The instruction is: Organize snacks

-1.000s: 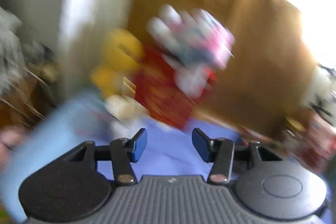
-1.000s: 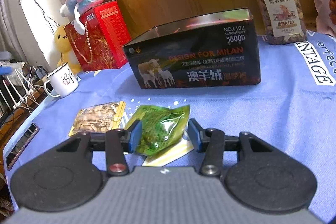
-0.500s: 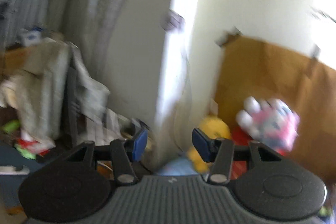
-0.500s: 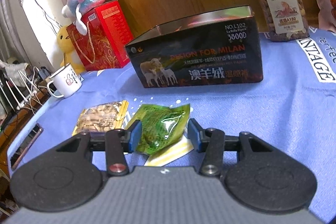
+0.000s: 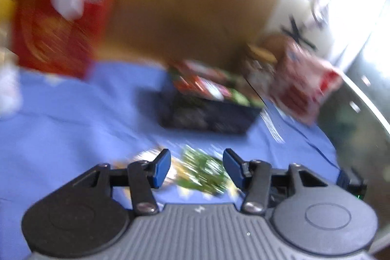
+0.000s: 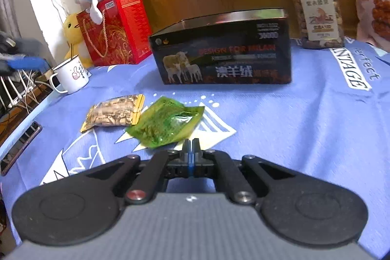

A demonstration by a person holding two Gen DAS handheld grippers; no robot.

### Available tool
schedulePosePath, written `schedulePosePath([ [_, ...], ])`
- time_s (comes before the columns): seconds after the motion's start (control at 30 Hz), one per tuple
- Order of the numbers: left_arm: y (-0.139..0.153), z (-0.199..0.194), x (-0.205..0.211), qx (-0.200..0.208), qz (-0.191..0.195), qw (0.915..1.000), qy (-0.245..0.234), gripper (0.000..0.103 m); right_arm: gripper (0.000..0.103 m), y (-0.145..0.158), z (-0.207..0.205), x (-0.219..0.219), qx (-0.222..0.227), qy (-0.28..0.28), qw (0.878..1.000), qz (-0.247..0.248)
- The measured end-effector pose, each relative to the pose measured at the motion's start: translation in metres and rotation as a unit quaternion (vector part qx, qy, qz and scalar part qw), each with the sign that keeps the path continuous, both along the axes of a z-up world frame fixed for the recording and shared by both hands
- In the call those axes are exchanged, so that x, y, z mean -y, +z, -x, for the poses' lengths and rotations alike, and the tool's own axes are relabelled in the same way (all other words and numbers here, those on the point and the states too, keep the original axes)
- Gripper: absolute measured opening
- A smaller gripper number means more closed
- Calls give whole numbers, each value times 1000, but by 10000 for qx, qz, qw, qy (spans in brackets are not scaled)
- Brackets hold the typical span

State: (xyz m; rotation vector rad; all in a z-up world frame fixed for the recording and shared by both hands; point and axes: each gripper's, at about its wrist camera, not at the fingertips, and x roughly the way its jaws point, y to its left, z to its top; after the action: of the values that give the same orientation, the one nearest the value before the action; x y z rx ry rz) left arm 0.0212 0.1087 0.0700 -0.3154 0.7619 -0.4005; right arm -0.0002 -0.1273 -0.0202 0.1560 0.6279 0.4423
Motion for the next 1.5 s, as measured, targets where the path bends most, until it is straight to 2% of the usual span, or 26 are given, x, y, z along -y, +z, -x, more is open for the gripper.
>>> schedulePosePath([
  [0.13, -47, -17, 30, -600, 159, 9970, -471, 48, 14, 4, -8, 10, -213, -8, 9990, -381],
  [0.17, -58, -21, 33, -741, 190, 9957, -531, 48, 21, 5, -9, 10, -252, -21, 9986, -463],
  [0.2, -66, -25, 34, -860, 257, 9945, -542, 48, 34, 5, -12, 10, -286, -38, 9981, -549],
  [0.27, -75, -18, 28, -1007, 475, 9927, -467, 48, 40, 6, -21, 10, -369, -79, 9967, -714],
  [0.33, -81, -20, 19, -1064, 805, 9902, -400, 49, 40, 6, -35, 11, -433, -123, 9956, -828],
  [0.43, -85, -21, 6, -1110, 1089, 9876, -236, 50, 40, 1, -59, 9, -544, -137, 9937, -968],
  [0.47, -87, -22, 2, -1134, 1194, 9861, -231, 50, 37, -1, -63, 8, -563, -90, 9931, -1020],
  [0.5, -88, -24, -1, -1144, 1268, 9850, -230, 50, 25, -2, -64, 2, -599, 31, 9931, -1011],
  [0.53, -89, -23, -3, -1134, 1295, 9848, -224, 50, 23, -2, -63, -3, -614, 164, 9933, -964],
  [0.57, -88, -23, -5, -1126, 1291, 9849, -227, 50, 18, -2, -58, -8, -574, 286, 9936, -931],
  [0.67, -87, -24, 0, -1080, 1211, 9865, -217, 50, 16, 0, -39, -5, -481, 290, 9948, -852],
  [0.8, -85, -24, 10, -984, 1069, 9891, -232, 50, 12, -10, -11, 16, -863, 298, 9850, -1463],
  [0.93, -84, -21, 15, -994, 1062, 9890, -280, 50, 16, -16, 14, 12, -965, 494, 9818, -1562],
  [1.0, -84, -18, 19, -1029, 1078, 9883, -330, 49, 18, -16, 15, 13, -964, 489, 9819, -1553],
  [1.13, -80, -8, 27, -857, 825, 9926, -232, 49, 18, -19, 7, 10, -1080, 491, 9763, -1809],
  [1.23, -75, -7, 27, -881, 1042, 9902, -308, 45, 16, -18, 9, 10, -1039, 446, 9761, -1854],
  [1.37, -58, -10, 35, -676, 1074, 9907, -490, 45, 14, -16, 9, 23, -1118, 457, 9679, -2205],
  [1.5, -34, -23, 40, -390, 1043, 9924, -530, 45, 14, 4, 3, 32, -894, 388, 9641, -2472],
])
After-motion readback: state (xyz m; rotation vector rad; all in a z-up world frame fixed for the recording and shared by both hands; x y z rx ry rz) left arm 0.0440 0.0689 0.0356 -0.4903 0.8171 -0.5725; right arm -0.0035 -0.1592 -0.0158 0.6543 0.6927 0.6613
